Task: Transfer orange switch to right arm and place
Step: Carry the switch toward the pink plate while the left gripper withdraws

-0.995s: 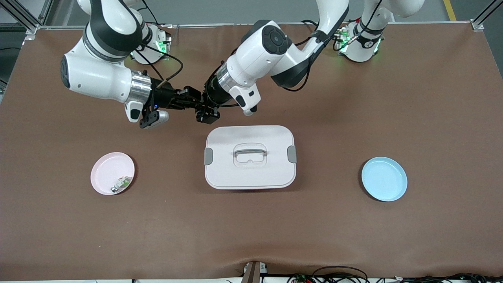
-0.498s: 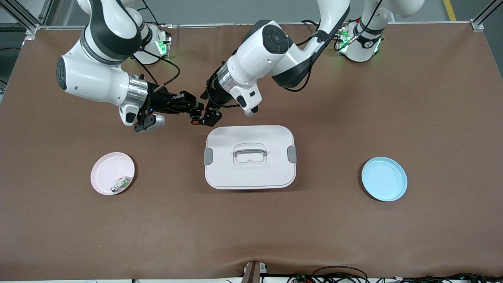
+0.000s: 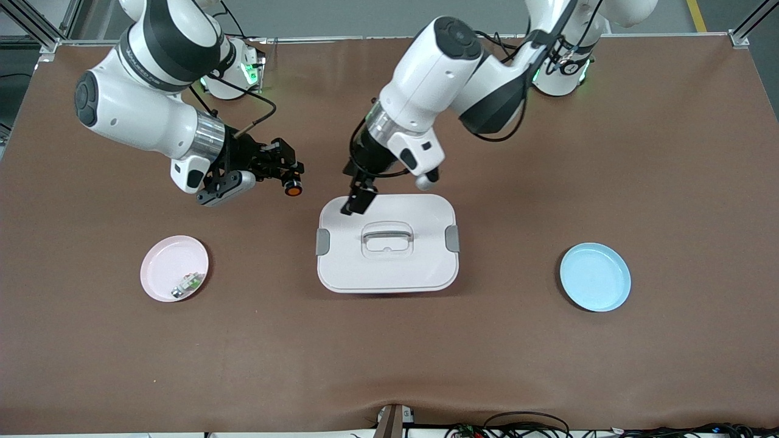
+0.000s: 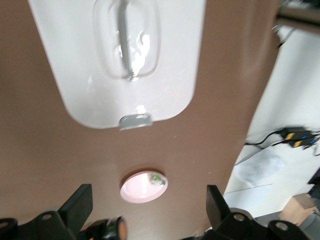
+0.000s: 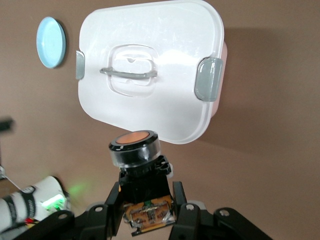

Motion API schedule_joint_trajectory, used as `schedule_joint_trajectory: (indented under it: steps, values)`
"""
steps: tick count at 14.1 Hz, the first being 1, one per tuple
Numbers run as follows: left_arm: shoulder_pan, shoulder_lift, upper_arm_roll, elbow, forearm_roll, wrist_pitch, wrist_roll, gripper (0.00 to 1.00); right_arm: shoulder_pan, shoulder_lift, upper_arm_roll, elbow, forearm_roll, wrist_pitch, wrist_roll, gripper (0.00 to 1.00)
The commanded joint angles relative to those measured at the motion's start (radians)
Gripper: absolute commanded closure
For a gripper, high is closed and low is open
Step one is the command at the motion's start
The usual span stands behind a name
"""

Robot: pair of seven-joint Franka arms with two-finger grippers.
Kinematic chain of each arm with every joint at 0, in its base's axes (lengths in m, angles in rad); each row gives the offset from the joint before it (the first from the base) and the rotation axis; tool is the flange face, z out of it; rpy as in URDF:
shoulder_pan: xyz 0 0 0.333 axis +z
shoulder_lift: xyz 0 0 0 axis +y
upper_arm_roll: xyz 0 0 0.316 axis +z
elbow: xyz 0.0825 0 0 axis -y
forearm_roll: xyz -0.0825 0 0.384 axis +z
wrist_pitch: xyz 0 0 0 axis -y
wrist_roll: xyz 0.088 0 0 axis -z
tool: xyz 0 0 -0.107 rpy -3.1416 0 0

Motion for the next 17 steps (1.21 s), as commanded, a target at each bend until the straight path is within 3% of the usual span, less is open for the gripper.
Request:
schedule_joint_trajectory:
  steps: [1, 4, 8, 13, 17]
  values:
    - [0.006, -0.068, 0.076, -0.011, 0.102, -0.086, 0.008, 0.0, -0.039, 0.01, 0.003, 0.039, -0.08, -0.039, -0.092, 1.0]
    - [0.028, -0.111, 0.133, -0.015, 0.22, -0.235, 0.112, 0.0, -0.094, 0.01, 0.003, 0.075, -0.173, -0.108, -0.3, 1.0]
    - [0.169, -0.195, 0.133, -0.018, 0.216, -0.375, 0.291, 0.0, -0.185, 0.01, 0.003, 0.118, -0.346, -0.192, -0.538, 1.0]
    - [0.33, -0.269, 0.129, -0.029, 0.205, -0.544, 0.514, 0.0, -0.294, 0.012, 0.003, 0.117, -0.442, -0.197, -0.814, 1.0]
    - [0.458, -0.35, 0.129, -0.116, 0.181, -0.607, 0.785, 0.0, -0.332, 0.027, 0.003, 0.149, -0.528, -0.196, -0.946, 1.0]
